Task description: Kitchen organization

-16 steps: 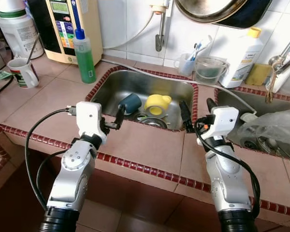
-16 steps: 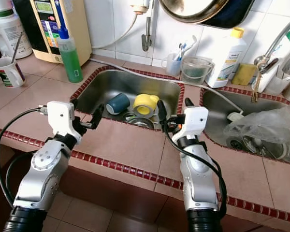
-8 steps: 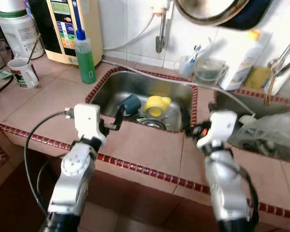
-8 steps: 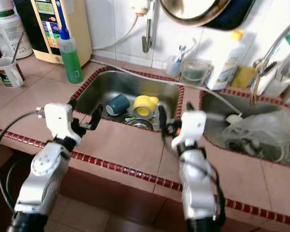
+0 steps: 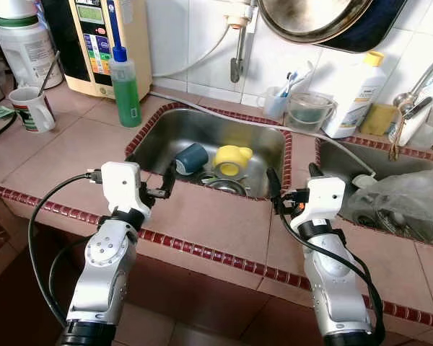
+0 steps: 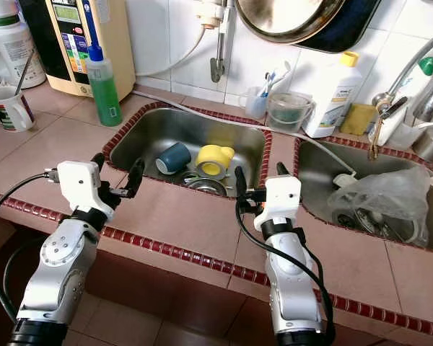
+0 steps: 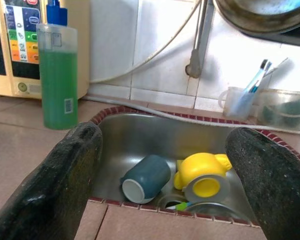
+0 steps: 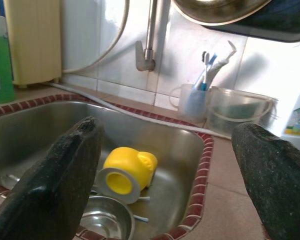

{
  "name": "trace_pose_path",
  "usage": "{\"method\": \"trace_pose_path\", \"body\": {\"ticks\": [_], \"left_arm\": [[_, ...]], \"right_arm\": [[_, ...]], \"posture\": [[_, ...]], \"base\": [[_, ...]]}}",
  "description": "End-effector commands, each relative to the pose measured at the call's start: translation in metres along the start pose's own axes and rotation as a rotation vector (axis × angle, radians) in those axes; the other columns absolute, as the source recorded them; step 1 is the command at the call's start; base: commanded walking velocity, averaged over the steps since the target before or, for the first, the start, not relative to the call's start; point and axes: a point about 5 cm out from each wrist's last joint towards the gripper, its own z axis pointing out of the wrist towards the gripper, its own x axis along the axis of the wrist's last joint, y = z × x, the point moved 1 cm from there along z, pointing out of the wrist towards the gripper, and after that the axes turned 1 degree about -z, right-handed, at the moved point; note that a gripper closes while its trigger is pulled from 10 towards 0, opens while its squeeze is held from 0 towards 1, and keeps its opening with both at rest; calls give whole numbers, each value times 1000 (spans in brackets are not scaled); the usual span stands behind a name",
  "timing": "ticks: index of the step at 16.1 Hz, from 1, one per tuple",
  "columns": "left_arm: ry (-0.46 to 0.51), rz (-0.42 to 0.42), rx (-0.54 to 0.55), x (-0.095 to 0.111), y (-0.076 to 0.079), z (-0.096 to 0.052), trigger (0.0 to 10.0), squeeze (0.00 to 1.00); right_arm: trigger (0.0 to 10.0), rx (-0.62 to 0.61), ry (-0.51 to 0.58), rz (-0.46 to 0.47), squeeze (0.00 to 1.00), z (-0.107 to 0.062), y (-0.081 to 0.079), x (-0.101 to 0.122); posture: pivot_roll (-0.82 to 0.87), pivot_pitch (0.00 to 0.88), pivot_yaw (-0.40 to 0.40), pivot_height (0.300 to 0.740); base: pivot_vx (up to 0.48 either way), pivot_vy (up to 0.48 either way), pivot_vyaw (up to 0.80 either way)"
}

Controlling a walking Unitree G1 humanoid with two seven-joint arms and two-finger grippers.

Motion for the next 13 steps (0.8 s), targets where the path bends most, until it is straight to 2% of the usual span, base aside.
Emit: {"method": "trace_pose_path", "body": {"ticks": [1,3,5,8,11,13], "left_arm": [[17,23,-2,3,2,1,10000,0],[20,41,-4,4,3,1,10000,0],[22,9,0,4,2,1,10000,0],[21,18,5,4,2,2,10000,0],[35,8,-17,5,4,2,10000,0],[12,11,-40,4,5,2,10000,0]], "right_arm": [[10000,-19,9,-11,0,3,2,3],[10000,-20,8,-13,0,3,3,3],[10000,-28,0,-7,0,3,3,2],[10000,-25,-7,-5,0,3,4,1],[10000,-29,-9,-1,0,4,4,1],[10000,-34,-7,-7,0,4,4,1]], "posture": [[82,0,-61,740],[83,0,-63,740],[84,0,-64,740],[85,0,-67,740],[84,0,-66,740],[83,0,-64,740]], "base": [[0,0,0],[0,0,0],[0,0,0],[0,0,0],[0,0,0],[0,0,0]]}}
